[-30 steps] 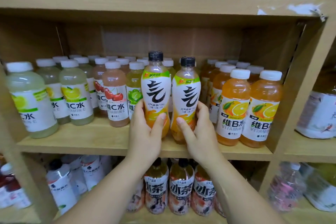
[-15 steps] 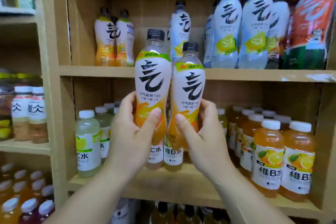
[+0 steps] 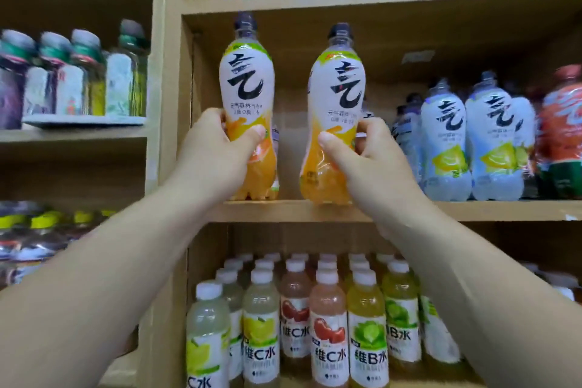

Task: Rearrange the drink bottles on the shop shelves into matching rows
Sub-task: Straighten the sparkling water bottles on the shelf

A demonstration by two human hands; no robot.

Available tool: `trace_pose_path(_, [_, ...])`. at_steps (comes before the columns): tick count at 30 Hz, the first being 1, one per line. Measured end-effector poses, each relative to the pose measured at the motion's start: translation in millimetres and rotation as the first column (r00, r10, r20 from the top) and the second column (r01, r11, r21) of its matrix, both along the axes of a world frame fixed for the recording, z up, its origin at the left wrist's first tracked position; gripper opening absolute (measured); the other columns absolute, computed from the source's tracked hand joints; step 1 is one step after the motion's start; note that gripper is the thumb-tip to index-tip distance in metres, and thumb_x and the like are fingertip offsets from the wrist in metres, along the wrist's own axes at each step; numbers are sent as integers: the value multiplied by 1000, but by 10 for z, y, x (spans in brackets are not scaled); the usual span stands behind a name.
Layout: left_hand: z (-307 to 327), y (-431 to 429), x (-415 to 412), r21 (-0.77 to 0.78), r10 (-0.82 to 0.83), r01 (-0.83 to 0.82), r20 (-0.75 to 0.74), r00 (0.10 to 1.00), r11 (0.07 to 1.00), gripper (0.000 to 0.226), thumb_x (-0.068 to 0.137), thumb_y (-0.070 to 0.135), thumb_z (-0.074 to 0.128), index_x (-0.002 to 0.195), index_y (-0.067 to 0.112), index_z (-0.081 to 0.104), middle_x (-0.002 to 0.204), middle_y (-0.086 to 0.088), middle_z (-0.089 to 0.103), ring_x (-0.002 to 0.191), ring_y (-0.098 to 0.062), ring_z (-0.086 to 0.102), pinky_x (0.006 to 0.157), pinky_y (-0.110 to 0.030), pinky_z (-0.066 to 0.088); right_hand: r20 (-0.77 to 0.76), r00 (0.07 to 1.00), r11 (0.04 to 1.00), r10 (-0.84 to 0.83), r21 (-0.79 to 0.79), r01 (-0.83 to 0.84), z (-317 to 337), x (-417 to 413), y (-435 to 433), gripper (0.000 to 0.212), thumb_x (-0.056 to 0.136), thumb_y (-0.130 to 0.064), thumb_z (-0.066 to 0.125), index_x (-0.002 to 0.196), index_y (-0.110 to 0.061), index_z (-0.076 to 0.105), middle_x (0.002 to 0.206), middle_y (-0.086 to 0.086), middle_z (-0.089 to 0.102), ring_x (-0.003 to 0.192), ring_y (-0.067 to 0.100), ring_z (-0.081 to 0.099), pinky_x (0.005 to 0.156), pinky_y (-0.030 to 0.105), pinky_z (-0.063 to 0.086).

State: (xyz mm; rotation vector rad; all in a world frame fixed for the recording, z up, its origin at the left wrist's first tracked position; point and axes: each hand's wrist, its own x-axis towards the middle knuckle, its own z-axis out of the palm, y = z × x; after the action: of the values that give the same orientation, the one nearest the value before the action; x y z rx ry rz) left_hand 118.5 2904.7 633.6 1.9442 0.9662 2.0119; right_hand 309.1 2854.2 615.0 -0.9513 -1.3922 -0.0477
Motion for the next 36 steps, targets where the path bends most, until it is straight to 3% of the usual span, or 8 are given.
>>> trace_pose_path(3, [97, 312, -90, -117, 77, -84, -58, 995, 990, 50, 80, 53, 70, 116, 22, 58, 112, -2, 70, 100, -27, 68, 89, -50, 58, 32, 999, 996, -41, -79, 43, 184, -158, 255, 44, 95, -48, 67, 123, -19, 50, 112, -1, 65, 104, 20, 65, 93, 47, 55])
trace_pose_path(8, [30, 665, -151, -207, 242, -277, -180, 953, 938, 44, 96, 41, 66, 122, 7, 54, 121, -14, 64, 97, -32, 57, 77, -38, 44, 94, 994, 969, -56, -235, 77, 260, -401, 672, 51, 95, -47, 67, 124, -12, 46, 116, 6, 63, 103, 26, 64, 92, 50, 56])
trace_pose_path(11, [48, 760, -176, -210, 281, -331, -236, 930, 920, 47, 96, 41, 67, 126, 7, 51, 126, -16, 63, 109, -37, 60, 80, -38, 44, 130, 990, 951, -63, -292, 99, 265, -508, 899, 54, 95, -46, 68, 127, -10, 43, 125, 10, 62, 111, 30, 64, 97, 52, 54])
trace_pose_path(17, [-6, 820, -158, -127, 383, -443, -332, 862, 888, 52, 95, 45, 69, 126, 7, 50, 127, -15, 62, 114, -37, 62, 85, -40, 48, 192, 980, 917, -51, -381, 122, 316, -539, 1064, 57, 96, -50, 65, 133, -13, 44, 126, 6, 63, 111, 27, 64, 99, 49, 54])
trace_pose_path(21, [-142, 719, -218, 53, 452, -463, -339, 825, 885, 54, 93, 36, 72, 135, 14, 45, 131, -9, 49, 114, -29, 58, 85, -34, 47, 183, 983, 912, -10, -401, 84, 304, -492, 1072, 48, 93, -48, 69, 127, -19, 50, 121, 1, 63, 106, 23, 67, 88, 47, 62])
trace_pose_path(24, [-250, 695, -327, 251, 549, -488, -404, 732, 836, 43, 96, 31, 67, 134, 15, 54, 125, -7, 49, 110, -29, 57, 89, -44, 54, 161, 981, 882, 112, -470, -24, 305, -409, 1070, 34, 90, -35, 74, 118, -22, 60, 117, -2, 67, 103, 19, 69, 82, 41, 65])
trace_pose_path(30, [-186, 663, -381, 152, 528, -524, -466, 710, 838, 37, 98, 31, 65, 135, 22, 62, 124, -7, 66, 112, -29, 63, 90, -41, 55, 250, 965, 883, 76, -466, 51, 351, -473, 1156, 26, 88, -38, 80, 100, -23, 62, 107, 2, 71, 97, 21, 72, 79, 41, 66])
trace_pose_path(36, [-124, 766, -321, 118, 574, -618, -537, 618, 777, 29, 97, 29, 65, 121, 13, 64, 109, -10, 65, 102, -30, 63, 76, -38, 55, 317, 948, 881, 17, -454, 136, 353, -563, 1275, 40, 87, -45, 78, 111, -16, 65, 105, 6, 72, 88, 26, 75, 79, 45, 65])
